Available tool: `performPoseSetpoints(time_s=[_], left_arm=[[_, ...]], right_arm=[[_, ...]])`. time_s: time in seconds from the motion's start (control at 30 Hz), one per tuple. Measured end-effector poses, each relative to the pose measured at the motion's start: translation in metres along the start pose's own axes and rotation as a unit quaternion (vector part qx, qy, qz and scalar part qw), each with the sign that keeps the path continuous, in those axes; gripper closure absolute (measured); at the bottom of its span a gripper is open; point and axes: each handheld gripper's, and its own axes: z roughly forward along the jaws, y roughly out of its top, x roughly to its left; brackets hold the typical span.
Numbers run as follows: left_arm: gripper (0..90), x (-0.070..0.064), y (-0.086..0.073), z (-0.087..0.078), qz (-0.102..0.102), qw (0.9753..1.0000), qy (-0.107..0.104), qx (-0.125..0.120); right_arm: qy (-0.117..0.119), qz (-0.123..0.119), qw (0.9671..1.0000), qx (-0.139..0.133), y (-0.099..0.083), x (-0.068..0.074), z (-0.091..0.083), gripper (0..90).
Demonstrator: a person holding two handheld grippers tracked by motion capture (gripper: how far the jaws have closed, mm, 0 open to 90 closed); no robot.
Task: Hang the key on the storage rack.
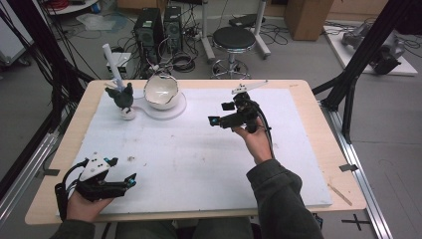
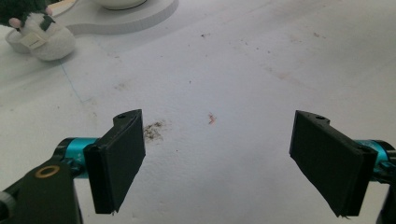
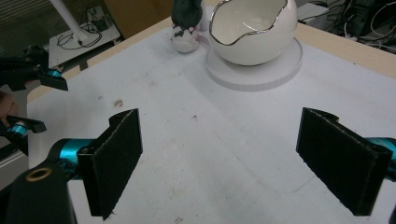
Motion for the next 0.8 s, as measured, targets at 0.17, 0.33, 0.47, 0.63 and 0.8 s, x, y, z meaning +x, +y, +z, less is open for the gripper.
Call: performPoseSetpoints(time_s=[0.17,0.33,0.47,0.63,0.8], left_arm=[[18.6,0.0,0.0,0.0,0.001,1.0,-0.001,-0.002],[18.6,0.0,0.0,0.0,0.0,1.0,-0.001,-0.002],[18.6,0.0,0.0,0.0,-0.001,1.0,-0.002,-0.003],[18.6,0.0,0.001,0.0,-0.002,1.0,-0.001,-0.004],[18.6,0.0,0.001,0.0,-0.001,1.0,-0.002,-0.004]], right_arm=[[-0.003,0.001,1.0,0.0,-0.003,-0.001,-0.004,13.1],[-0.008,0.001,1.0,0.001,-0.008,-0.002,-0.008,12.8],[-0.015,-0.004,0.9999,0.001,-0.013,-0.003,-0.012,12.6],[-0.02,-0.001,0.9998,0.002,-0.018,-0.004,-0.019,12.4],[-0.028,-0.006,0.9996,0.003,-0.023,-0.005,-0.025,12.3]])
